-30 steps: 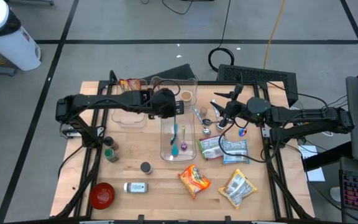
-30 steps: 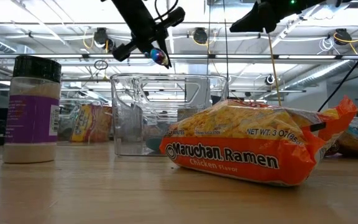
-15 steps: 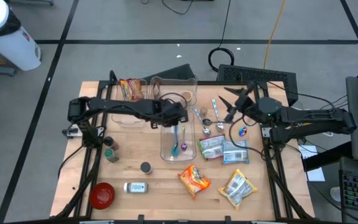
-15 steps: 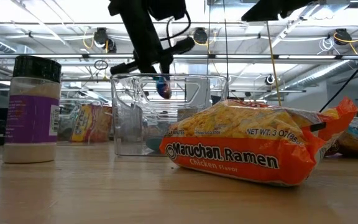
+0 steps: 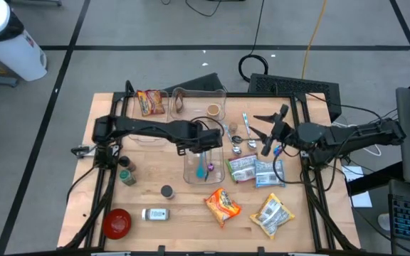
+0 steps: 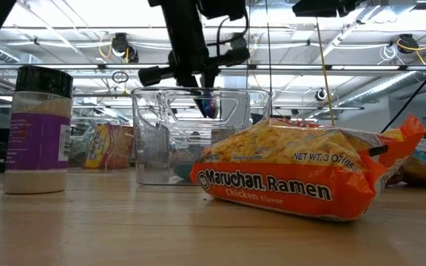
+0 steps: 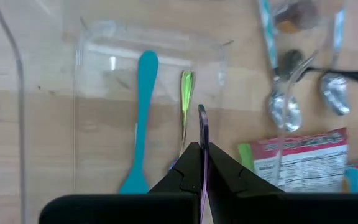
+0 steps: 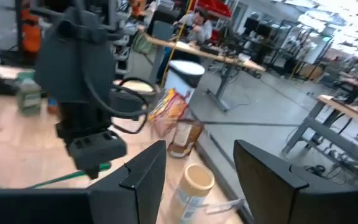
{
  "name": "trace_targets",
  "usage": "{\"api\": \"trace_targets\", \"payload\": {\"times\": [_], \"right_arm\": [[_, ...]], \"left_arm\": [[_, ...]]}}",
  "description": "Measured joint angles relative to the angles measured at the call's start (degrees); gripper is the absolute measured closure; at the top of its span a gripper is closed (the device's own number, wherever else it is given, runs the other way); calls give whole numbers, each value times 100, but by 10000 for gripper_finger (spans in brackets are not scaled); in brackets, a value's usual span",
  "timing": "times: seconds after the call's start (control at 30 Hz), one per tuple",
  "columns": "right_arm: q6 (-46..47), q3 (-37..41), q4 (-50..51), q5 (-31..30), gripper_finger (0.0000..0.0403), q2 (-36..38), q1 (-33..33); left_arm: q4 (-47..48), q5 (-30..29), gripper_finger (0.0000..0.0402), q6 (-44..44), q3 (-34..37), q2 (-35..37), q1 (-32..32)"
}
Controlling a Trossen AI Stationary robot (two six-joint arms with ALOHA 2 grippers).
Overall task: Pick & Place Food Item
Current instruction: Put the left purple spoon into the bottom right transparent bin
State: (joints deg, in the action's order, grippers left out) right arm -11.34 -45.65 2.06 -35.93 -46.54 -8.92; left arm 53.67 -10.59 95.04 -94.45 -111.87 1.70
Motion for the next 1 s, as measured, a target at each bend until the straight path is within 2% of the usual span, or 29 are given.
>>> {"api": "trace_targets", "payload": {"times": [0.27,0.9,1.0], "right_arm": [[24,0,589,7,222,15,-230],[-347,0,1030,22,222,13,-283],[-347,26,993,188,222,17,-278]], "left_arm": [[125,337,397,103,-420,-639,176],[596,774,397,54,-422,-887,533],[621,831,397,-5,-422,-899,552]]}}
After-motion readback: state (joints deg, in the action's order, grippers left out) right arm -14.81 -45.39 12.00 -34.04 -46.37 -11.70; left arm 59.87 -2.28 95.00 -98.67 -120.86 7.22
